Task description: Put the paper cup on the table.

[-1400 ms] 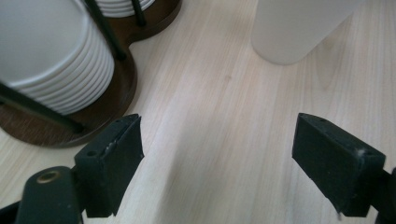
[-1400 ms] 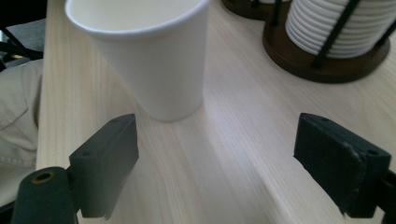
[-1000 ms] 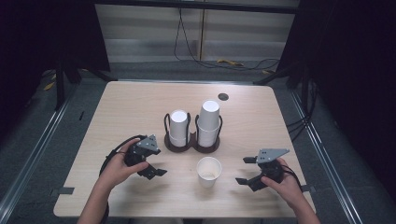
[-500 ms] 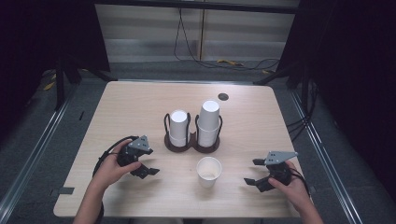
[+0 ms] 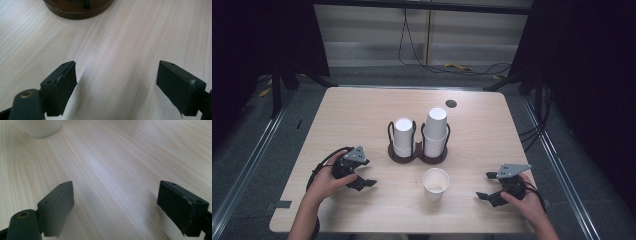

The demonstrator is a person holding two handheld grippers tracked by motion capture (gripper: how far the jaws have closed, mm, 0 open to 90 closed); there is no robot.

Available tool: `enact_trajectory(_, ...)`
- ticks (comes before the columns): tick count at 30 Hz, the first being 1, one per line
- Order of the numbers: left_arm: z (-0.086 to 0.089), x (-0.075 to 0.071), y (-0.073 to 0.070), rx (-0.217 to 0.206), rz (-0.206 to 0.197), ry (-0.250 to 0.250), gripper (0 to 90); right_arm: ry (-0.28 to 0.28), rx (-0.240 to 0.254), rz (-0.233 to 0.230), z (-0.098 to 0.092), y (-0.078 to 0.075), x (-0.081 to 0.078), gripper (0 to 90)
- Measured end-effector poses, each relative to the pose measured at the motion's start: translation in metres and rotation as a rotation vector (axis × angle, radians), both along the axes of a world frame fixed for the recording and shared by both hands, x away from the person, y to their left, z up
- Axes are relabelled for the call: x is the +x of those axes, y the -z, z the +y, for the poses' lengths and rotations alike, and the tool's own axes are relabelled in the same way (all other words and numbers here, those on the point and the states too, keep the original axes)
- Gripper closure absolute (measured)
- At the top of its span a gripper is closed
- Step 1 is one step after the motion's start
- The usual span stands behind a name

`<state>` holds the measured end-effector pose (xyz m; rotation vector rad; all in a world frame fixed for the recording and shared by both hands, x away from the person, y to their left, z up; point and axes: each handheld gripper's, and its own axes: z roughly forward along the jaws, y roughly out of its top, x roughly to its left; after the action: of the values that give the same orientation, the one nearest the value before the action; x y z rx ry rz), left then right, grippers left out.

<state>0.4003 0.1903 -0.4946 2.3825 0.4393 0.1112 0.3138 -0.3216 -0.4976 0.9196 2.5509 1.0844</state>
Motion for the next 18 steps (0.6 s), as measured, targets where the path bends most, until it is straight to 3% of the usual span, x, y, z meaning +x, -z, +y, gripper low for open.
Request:
enact_trajectory(8, 0.005, 0.002, 0.007, 0.015, -0.001, -0.002, 16.4, 0.001, -0.016, -0.025, -0.002, 0.003, -0.001, 13.8)
enact_trajectory(18, 0.01, 0.003, 0.014, -0.047, -0.009, -0.002, 14.7, 0.008, -0.027, -0.033, -0.001, 0.003, -0.003, 13.3)
